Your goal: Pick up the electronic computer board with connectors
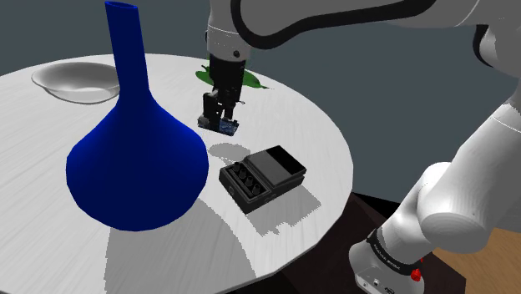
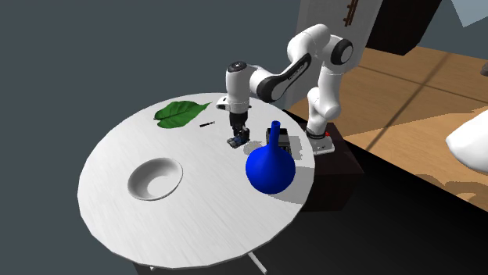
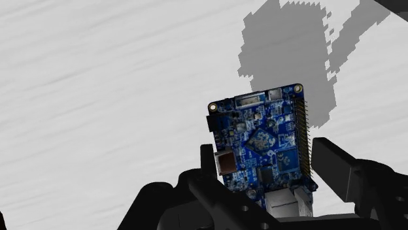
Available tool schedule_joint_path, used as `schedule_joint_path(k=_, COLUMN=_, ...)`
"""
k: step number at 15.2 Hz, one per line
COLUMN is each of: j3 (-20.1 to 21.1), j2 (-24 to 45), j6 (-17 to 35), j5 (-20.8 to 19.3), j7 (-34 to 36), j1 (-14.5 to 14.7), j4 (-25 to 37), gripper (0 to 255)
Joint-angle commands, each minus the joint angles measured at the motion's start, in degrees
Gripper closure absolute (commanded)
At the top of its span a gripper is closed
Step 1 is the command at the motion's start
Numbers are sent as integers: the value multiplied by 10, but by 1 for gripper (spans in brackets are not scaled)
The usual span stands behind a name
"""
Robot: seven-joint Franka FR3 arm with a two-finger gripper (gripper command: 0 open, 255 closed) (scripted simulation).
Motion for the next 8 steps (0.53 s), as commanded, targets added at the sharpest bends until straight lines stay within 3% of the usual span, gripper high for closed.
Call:
schedule_joint_path(k=1, j3=0, j2=-4, j6=-15, j5=2, j7=-2, j1=0, j4=11, gripper=255)
schedule_joint_path(k=8, j3=-1, j2=-8, j6=-54, j5=3, j7=-3, j1=-1, j4=46, gripper=255)
